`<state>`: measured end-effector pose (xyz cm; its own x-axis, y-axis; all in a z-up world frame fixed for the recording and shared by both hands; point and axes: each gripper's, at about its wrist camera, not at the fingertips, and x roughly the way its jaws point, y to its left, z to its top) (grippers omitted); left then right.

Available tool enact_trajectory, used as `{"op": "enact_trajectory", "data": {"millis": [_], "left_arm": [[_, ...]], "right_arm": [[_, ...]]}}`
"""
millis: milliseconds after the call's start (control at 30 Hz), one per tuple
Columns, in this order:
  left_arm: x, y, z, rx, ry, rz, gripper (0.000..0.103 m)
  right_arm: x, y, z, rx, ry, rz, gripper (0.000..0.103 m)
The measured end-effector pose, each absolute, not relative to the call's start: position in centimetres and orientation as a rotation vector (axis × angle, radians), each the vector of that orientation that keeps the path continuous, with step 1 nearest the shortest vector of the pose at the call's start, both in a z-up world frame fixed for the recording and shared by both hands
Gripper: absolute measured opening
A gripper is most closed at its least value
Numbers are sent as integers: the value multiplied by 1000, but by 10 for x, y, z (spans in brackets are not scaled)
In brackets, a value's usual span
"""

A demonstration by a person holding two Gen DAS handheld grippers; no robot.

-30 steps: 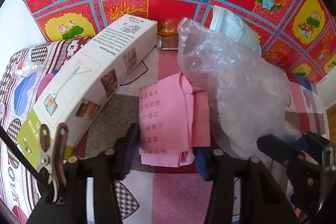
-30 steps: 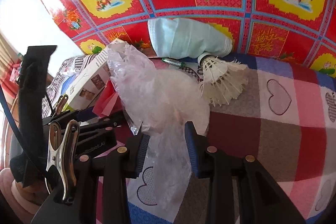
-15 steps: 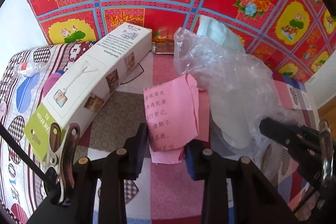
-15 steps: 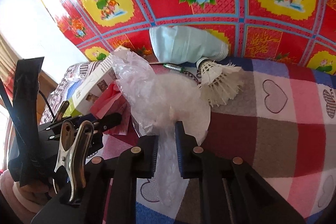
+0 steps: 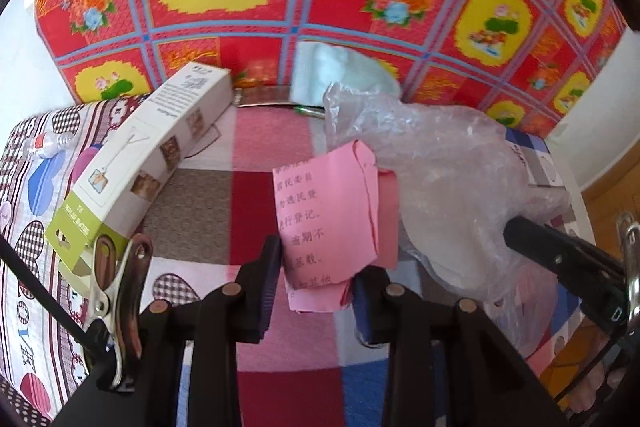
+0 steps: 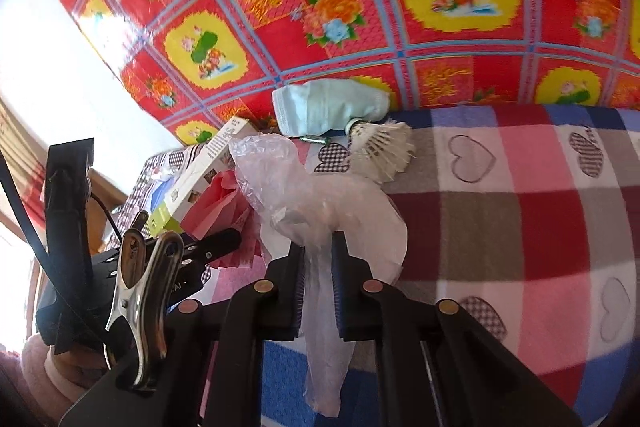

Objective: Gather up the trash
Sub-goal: 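Lift the pink paper with the left gripper while the right lifts the plastic bag, then carry the pink paper and plastic bag in both grippers over the red bucket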

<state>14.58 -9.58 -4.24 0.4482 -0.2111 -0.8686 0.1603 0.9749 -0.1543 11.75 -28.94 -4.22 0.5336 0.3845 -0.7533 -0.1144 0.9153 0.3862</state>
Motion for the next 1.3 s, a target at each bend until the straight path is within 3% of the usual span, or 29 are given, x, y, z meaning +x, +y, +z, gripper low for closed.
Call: {"op": "enact_trajectory", "data": {"millis": [1300], "left_arm": [[-1,-345,7,133,1050,-537,33]], "right_arm": [[-88,-508,11,444,786,-5,12]]}}
